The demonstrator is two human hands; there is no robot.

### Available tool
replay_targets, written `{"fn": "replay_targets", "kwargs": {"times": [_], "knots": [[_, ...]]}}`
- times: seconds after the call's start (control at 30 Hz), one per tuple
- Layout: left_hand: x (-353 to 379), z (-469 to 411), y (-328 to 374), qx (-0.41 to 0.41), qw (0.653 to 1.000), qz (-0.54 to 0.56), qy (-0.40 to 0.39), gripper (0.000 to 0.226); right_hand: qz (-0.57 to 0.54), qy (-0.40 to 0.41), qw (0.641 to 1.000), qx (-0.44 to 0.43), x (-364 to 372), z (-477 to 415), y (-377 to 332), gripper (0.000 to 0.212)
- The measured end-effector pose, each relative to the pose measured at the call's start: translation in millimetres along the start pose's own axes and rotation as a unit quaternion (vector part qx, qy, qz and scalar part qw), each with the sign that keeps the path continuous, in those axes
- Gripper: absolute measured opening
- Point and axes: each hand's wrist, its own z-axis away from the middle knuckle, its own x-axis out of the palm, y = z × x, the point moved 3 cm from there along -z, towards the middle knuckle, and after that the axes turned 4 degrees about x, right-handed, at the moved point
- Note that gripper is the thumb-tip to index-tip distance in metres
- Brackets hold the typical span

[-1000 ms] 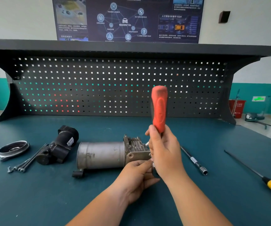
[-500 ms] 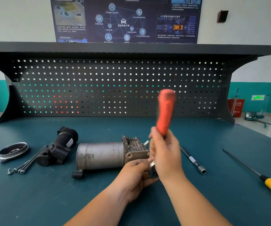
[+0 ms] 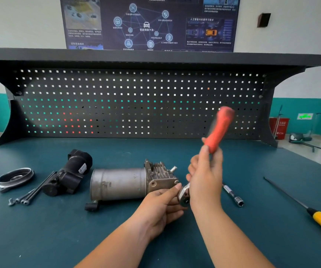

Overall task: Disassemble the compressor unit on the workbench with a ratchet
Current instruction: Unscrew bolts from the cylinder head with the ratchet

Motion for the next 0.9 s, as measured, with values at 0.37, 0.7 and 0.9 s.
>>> {"fn": "replay_targets", "kwargs": {"times": [0.37,0.7,0.9], "knots": [[1.4,2.9,3.7,0.050,0.995,0.064,-0.061,0.034,0.308,-0.346,0.874,-0.150,23.8,24.4,10.7,0.032],[-3.1,-7.3,-2.6,0.013,1.000,-0.015,0.010,0.017,-0.158,0.168,0.964,0.131,-16.9,-1.7,6.0,0.021],[1.3,0.7,-1.9,-0.012,1.000,0.001,-0.027,0.013,-0.042,0.081,0.994,0.062,-8.9,-4.2,5.6,0.020]]}}
